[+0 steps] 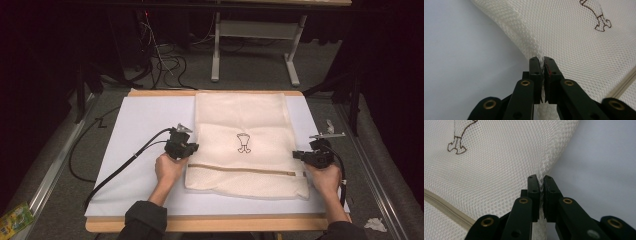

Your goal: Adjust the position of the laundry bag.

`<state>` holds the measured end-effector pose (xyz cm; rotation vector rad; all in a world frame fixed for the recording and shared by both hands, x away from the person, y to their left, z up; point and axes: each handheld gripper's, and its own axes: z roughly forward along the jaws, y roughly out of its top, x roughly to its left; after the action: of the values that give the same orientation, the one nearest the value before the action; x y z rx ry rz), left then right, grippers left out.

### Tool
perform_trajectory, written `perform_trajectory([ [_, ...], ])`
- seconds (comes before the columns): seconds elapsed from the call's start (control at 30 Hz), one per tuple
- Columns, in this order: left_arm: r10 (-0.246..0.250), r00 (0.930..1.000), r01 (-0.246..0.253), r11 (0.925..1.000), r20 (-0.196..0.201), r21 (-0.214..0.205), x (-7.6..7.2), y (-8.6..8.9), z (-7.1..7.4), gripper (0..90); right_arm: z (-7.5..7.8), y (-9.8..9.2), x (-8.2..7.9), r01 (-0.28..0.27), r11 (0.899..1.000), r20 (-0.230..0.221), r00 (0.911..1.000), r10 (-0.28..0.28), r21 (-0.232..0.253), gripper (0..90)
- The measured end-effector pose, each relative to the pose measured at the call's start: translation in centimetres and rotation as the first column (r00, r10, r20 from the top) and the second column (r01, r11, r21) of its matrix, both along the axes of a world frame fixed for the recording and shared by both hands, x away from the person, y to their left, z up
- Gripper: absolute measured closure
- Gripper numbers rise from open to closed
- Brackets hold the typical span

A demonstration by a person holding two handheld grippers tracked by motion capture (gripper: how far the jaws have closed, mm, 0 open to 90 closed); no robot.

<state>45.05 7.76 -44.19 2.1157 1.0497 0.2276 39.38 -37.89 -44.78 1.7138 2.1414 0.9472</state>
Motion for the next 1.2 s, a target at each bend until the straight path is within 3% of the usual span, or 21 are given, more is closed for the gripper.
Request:
perform_trajectory([
  [0.2, 0.013, 0.9999, -0.012, 0.9996, 0.005, -0.024, -0.1, 0.9, 0.3, 86.2, 0.1, 0.4, 0.0, -0.015, 1.0, 0.008, 0.9999, 0.015, -0.001, 87.0],
  [1.2, 0.088, 0.9957, -0.087, 0.9948, 0.029, -0.054, -1.3, 5.7, 0.6, 86.1, 0.2, 4.6, 0.1, -0.114, 0.994, 0.045, 0.9925, 0.113, 0.004, 86.9],
])
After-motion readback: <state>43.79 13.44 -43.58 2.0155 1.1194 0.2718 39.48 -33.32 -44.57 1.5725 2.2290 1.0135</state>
